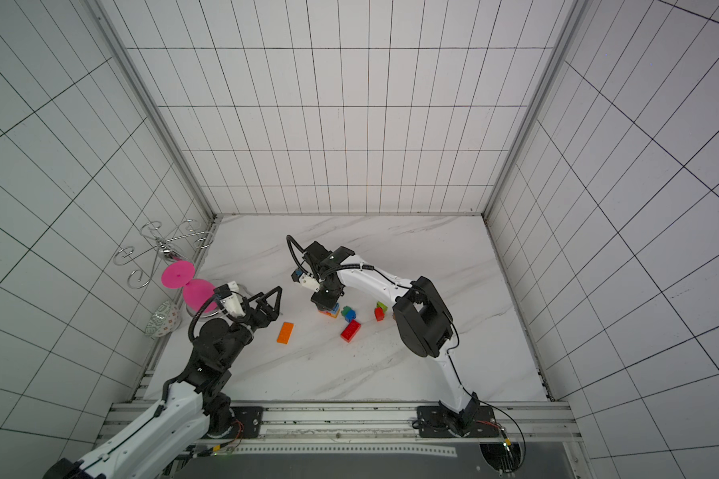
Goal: Assemble the letter p with lego
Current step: Assemble the lego brick with the lego brick.
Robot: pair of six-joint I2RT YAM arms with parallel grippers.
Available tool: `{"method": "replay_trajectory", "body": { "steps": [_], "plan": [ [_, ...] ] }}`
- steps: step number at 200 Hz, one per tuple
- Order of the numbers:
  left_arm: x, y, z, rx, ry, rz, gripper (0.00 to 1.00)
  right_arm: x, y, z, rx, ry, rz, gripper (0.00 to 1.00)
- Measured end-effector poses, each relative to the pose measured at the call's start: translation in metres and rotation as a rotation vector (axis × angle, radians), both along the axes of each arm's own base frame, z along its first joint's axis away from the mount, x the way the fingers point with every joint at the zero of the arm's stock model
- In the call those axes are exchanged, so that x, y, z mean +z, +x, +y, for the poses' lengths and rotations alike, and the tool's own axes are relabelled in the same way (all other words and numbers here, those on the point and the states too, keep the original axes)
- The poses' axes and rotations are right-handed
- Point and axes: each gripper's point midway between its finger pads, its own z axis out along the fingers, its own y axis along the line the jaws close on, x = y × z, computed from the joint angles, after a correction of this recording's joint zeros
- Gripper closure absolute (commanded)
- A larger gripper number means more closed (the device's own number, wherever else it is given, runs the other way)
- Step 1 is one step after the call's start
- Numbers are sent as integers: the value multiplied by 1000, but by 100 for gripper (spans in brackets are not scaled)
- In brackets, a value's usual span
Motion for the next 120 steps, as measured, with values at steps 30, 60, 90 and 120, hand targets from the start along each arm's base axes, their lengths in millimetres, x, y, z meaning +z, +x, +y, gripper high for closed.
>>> {"method": "replay_trajectory", "body": {
  "steps": [30,60,90,120],
  "plan": [
    [0,0,0,1,0,0,2,2,3,2,12,-2,-16,100],
    [1,-1,1,2,0,-2,2,2,6,0,14,-14,-33,100],
    [0,-1,1,2,1,0,2,-1,10,1,16,-26,-45,100],
    [0,-1,1,2,1,1,2,-3,12,3,21,-26,-46,100]
  ]
}}
